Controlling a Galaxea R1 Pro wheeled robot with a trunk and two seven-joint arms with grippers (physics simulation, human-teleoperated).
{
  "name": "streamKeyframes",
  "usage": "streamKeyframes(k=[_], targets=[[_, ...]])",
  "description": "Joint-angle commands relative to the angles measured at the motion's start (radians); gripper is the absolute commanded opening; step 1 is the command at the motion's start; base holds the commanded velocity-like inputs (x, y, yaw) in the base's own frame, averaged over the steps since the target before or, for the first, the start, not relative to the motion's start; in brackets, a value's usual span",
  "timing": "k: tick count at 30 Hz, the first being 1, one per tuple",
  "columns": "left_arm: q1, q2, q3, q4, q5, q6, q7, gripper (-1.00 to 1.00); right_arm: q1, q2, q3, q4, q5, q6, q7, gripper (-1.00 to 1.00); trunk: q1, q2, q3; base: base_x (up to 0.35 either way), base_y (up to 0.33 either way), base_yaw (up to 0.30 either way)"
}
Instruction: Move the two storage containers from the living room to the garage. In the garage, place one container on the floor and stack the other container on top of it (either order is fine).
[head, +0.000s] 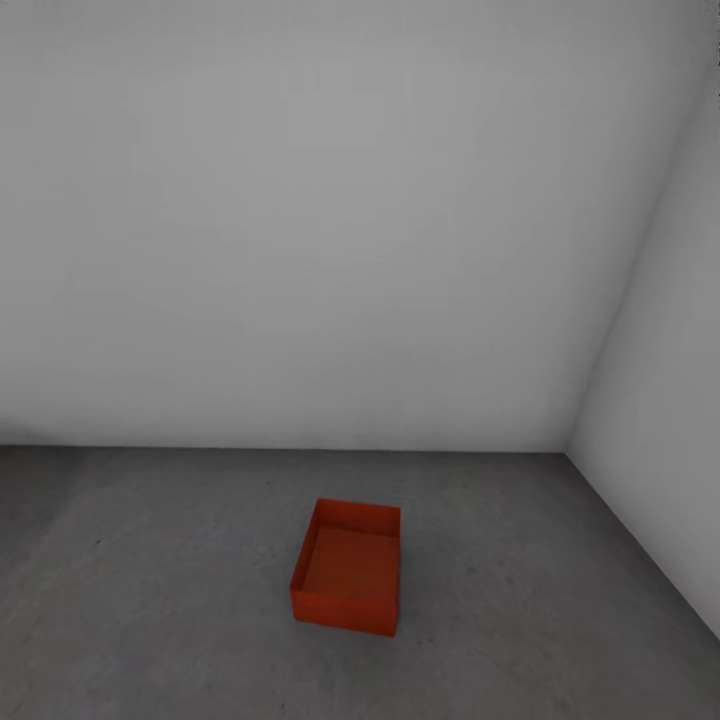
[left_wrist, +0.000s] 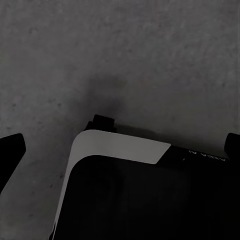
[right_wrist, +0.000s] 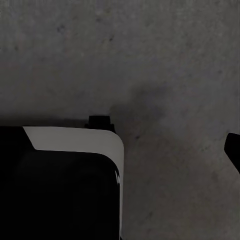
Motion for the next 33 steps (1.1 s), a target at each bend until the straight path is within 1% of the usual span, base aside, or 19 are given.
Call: streamKeyframes(k=[1, 33], targets=[[-0.001, 0.000, 0.007, 0.001, 0.000, -0.003, 0.001, 1.00, -0.001, 0.000, 0.008, 0.003, -0.005, -0.005, -0.002, 1.00, 0.000, -0.001, 0.001, 0.000, 0.000, 0.000], [-0.001, 0.001, 0.009, 0.001, 0.001, -0.002, 0.001, 1.00, -0.001, 0.000, 0.007, 0.003, -0.005, -0.005, -0.002, 1.00, 0.000, -0.001, 0.051, 0.000, 0.000, 0.000]])
